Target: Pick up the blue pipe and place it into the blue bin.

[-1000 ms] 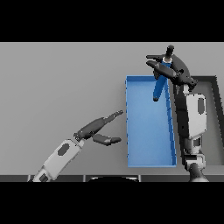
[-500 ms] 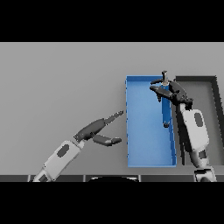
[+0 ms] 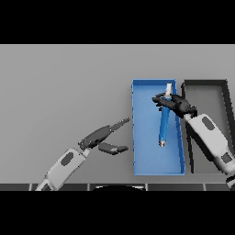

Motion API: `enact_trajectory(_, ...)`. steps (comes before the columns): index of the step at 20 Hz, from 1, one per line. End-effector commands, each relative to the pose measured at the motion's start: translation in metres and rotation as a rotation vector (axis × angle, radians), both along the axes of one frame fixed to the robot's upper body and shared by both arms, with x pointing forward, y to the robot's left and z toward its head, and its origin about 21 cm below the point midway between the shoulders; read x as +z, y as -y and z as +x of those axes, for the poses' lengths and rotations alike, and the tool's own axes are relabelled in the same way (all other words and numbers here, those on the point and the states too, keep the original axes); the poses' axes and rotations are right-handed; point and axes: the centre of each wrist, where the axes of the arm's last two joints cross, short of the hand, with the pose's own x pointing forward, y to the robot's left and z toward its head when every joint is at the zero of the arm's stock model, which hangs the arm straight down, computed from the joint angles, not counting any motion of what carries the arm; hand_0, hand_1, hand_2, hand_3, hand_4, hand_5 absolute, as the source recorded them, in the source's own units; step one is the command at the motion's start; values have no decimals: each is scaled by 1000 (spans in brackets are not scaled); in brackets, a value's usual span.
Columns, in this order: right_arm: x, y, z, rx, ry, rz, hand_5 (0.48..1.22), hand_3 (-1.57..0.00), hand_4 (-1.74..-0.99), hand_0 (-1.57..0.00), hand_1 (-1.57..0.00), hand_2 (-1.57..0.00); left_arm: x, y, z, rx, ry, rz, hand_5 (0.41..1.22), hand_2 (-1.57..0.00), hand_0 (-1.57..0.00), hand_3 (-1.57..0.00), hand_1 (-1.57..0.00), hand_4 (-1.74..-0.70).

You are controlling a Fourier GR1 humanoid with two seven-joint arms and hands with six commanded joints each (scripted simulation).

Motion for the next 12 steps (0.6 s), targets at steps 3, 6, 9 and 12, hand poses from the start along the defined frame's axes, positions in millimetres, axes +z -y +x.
enact_trajectory(3, 0, -6, -7, 62, -7, -79, 933, -86, -1196, -157, -148, -142, 2, -3, -4, -7, 15, -20, 473, 1, 1, 1, 1, -831)
enact_trajectory(6, -1, -8, -7, 79, -3, -101, 861, -43, -1188, -98, -75, -72, 3, -5, -2, 5, 4, -13, 471, 1, 1, 1, 1, -832)
enact_trajectory(9, -2, -9, -7, 64, 4, -121, 807, -22, -1182, -50, -38, -37, 1, -2, -3, 7, 6, 2, 471, 1, 1, 1, 1, -829)
enact_trajectory(12, -2, -5, -8, 57, 21, -100, 783, -11, -1176, -25, -19, -18, 4, -6, -1, 10, 20, 4, 470, 1, 1, 1, 1, -826)
